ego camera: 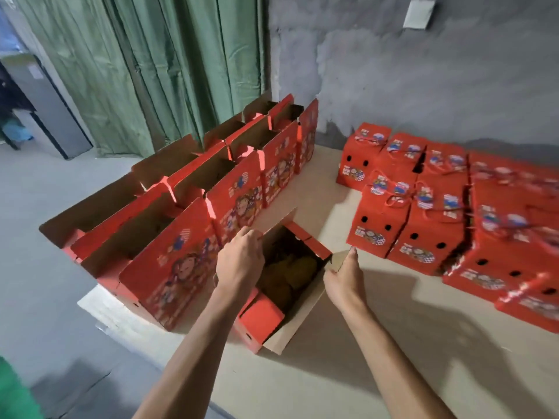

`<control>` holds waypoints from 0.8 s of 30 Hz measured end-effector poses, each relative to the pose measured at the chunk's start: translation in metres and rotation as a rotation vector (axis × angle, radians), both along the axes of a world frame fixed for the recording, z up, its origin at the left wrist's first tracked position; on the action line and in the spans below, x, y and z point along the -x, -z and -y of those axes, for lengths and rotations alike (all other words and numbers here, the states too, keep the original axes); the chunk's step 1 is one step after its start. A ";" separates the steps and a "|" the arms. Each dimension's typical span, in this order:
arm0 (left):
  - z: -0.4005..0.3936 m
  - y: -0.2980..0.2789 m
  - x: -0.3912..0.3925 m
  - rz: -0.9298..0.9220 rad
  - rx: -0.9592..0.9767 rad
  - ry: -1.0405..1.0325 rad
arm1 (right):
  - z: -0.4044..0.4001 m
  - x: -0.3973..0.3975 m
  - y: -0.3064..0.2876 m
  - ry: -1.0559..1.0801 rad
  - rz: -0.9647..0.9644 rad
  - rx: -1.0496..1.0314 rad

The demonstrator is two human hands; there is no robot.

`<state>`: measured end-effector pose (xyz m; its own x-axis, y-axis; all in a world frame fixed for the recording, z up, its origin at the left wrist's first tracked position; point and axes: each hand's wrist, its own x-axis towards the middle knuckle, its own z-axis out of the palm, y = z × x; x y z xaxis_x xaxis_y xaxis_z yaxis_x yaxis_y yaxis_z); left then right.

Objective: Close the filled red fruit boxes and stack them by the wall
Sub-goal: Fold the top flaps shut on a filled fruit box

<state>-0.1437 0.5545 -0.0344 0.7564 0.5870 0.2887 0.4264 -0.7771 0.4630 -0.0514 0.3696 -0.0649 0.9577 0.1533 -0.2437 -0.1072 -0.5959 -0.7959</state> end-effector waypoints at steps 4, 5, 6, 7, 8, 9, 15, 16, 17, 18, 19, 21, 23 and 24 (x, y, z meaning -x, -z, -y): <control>0.106 0.000 -0.050 -0.031 0.061 0.250 | 0.128 -0.016 -0.010 0.202 0.049 0.029; 0.137 0.000 -0.062 -0.054 0.076 0.309 | 0.162 -0.017 -0.013 0.257 0.043 0.039; 0.168 0.000 -0.073 -0.075 0.094 0.365 | 0.197 -0.017 -0.015 0.308 0.034 0.048; 0.199 -0.001 -0.083 -0.094 0.113 0.419 | 0.230 -0.016 -0.018 0.357 0.031 0.054; 0.230 -0.002 -0.091 -0.110 0.132 0.470 | 0.263 -0.014 -0.021 0.404 0.034 0.061; 0.261 -0.003 -0.099 -0.119 0.145 0.513 | 0.294 -0.013 -0.023 0.450 0.044 0.068; 0.415 -0.006 -0.114 -0.152 0.193 0.658 | 0.449 -0.006 -0.027 0.600 0.079 0.043; 0.434 -0.006 -0.115 -0.161 0.200 0.681 | 0.467 -0.005 -0.026 0.605 0.072 0.040; 0.451 -0.007 -0.115 -0.178 0.194 0.697 | 0.481 -0.006 -0.024 0.613 0.069 0.039; 0.465 -0.008 -0.115 -0.195 0.182 0.704 | 0.492 -0.008 -0.022 0.621 0.065 0.038; 0.476 -0.009 -0.115 -0.206 0.174 0.700 | 0.501 -0.010 -0.019 0.620 0.061 0.035; 0.487 -0.010 -0.116 -0.202 0.186 0.685 | 0.508 -0.015 -0.013 0.593 0.057 0.044; 0.489 -0.009 -0.119 -0.194 0.187 0.684 | 0.508 -0.024 -0.011 0.533 0.087 0.119; 0.487 -0.010 -0.120 -0.201 0.177 0.694 | 0.507 -0.031 -0.012 0.491 0.111 0.177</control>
<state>-0.0232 0.0678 -0.0249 0.9985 -0.0206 0.0511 -0.0461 -0.8195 0.5713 -0.0207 -0.1374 -0.0524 0.9278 -0.3538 -0.1183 -0.3281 -0.6230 -0.7101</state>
